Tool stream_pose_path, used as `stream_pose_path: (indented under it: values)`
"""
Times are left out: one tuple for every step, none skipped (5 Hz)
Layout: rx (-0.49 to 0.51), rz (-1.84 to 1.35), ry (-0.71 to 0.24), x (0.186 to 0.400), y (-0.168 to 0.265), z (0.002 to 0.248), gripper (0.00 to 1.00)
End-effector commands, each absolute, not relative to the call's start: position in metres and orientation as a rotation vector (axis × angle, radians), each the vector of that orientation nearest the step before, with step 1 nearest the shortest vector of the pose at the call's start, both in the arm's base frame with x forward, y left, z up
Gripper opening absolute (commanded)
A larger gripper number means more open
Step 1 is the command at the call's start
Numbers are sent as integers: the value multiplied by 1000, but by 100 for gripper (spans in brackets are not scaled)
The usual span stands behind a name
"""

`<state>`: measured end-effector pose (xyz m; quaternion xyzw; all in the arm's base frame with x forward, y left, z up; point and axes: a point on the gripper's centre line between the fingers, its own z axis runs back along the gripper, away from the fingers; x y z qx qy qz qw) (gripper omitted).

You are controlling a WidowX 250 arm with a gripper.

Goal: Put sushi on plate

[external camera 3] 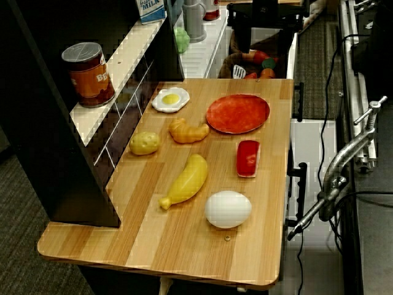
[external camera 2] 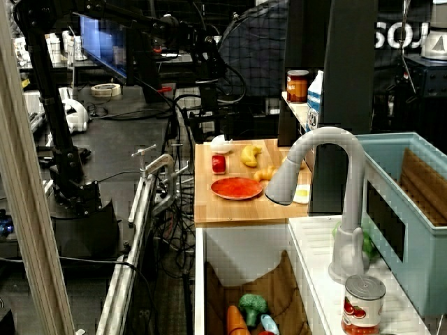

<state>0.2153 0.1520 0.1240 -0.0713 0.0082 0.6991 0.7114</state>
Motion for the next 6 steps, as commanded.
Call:
stream_pose_path:
  values:
    - [-158, 1550, 18, 215, 152, 124, 100]
    - [-161, 1558, 25, 218, 155, 123, 100]
    - [-148, 1583, 32, 226, 160, 118, 100]
    - [-141, 1598, 39, 232, 164, 116, 100]
    - [-132, 1612, 42, 238, 170, 112, 100]
    - [-134, 1620, 37, 241, 175, 110, 100]
